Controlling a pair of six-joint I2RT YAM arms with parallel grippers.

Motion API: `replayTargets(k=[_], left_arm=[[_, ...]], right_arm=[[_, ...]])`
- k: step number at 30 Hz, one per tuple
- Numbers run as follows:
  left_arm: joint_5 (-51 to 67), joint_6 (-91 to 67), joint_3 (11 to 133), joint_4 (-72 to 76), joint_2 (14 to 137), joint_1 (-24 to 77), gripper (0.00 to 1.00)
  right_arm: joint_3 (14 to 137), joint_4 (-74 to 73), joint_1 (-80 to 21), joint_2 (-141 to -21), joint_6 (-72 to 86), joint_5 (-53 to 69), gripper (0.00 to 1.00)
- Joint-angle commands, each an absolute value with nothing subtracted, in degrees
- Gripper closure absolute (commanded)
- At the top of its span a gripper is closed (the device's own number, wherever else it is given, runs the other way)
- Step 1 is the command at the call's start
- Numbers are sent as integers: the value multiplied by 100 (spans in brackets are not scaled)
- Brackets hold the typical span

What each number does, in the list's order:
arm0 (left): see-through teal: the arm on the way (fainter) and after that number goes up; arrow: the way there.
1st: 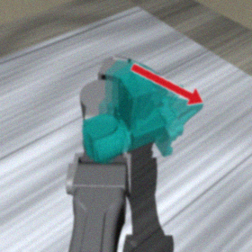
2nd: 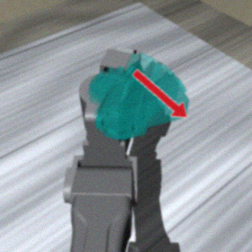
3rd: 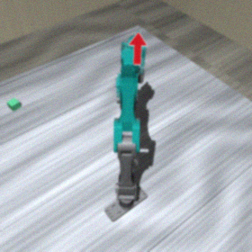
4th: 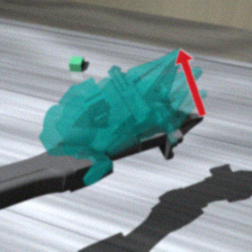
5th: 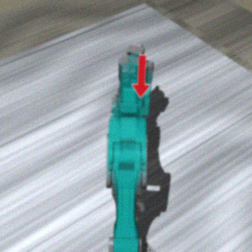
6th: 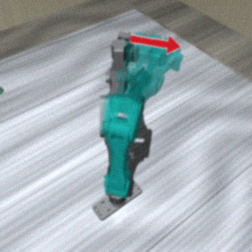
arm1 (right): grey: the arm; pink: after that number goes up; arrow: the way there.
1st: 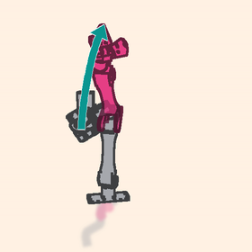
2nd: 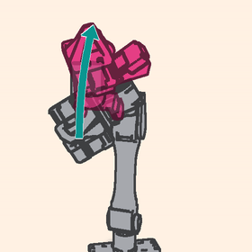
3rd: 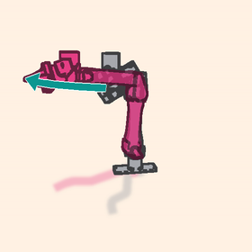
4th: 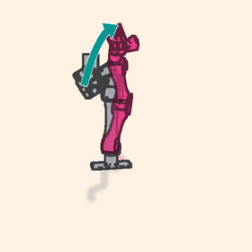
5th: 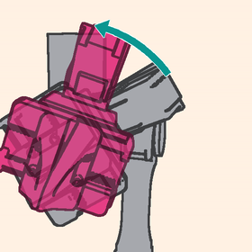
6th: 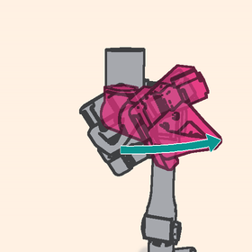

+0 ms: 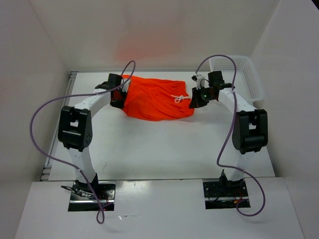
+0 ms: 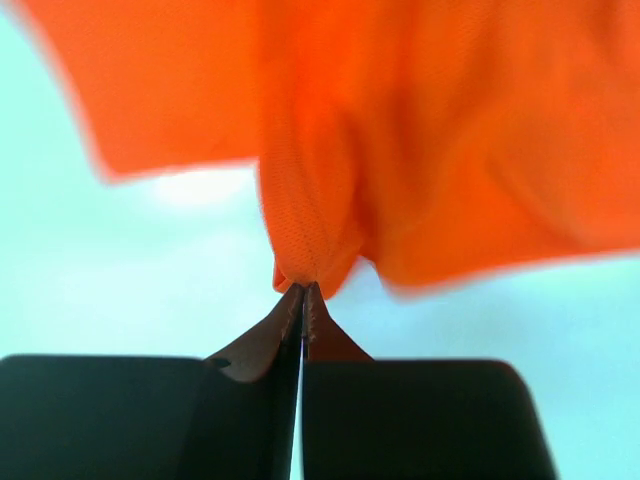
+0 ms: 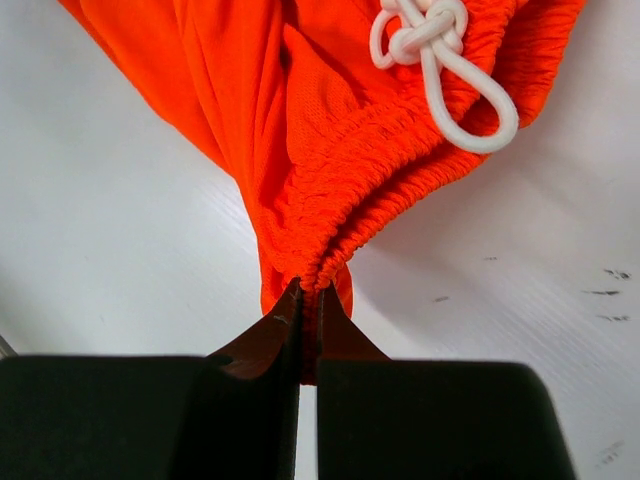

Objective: Fold and stack the shorts
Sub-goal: Flatten the shorts out

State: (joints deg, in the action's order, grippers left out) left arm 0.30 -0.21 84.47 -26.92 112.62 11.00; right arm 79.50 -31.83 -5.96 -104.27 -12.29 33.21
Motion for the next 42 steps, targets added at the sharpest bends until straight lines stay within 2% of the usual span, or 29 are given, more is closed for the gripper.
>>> replayTargets(k=[1,6,11,12,13,14,15,17,21,26,30,32,42], left_arm=[[-53,0,8140,-3654,10039,958,100],[254,0,6910,-4649,9080,958,100],[-69,0,5987,-5221,8571,958,100],[-70,0,5855,-5221,8491,958,100],[-123,0,5732,-5308,8438,1019,100],[-123,0,5513,-5309,8438,1072,100],[-123,0,5424,-5370,8437,1072,86],[-123,0,5370,-5370,8437,1151,77],[157,0,5782,-4994,8595,906,66],[1027,0,7300,-4368,9613,457,66],[1827,0,7908,-4315,10387,510,66],[2205,0,8033,-4368,10687,571,66],[2021,0,7796,-4553,10986,571,64]], right_arm=[[7911,-3865,-571,-9923,-2222,3252,100],[7296,-4315,-571,-9598,-2785,3305,100],[6856,-4720,-571,-9370,-3488,2674,100],[6777,-4789,-571,-9282,-3602,2567,98],[6594,-4738,-571,-9281,-3751,2453,92],[6496,-4668,-571,-9203,-3753,2226,72],[6417,-4536,-571,-9133,-3753,2137,68],[6285,-4535,-571,-9132,-3806,2022,61],[6284,-4413,-571,-8939,-3806,1872,61],[6284,-4359,-571,-8938,-3744,1942,62],[6284,-4307,-571,-9000,-3744,1942,66],[6284,-4307,-571,-9000,-3744,1942,66],[6336,-4307,-571,-9053,-3691,1942,66]])
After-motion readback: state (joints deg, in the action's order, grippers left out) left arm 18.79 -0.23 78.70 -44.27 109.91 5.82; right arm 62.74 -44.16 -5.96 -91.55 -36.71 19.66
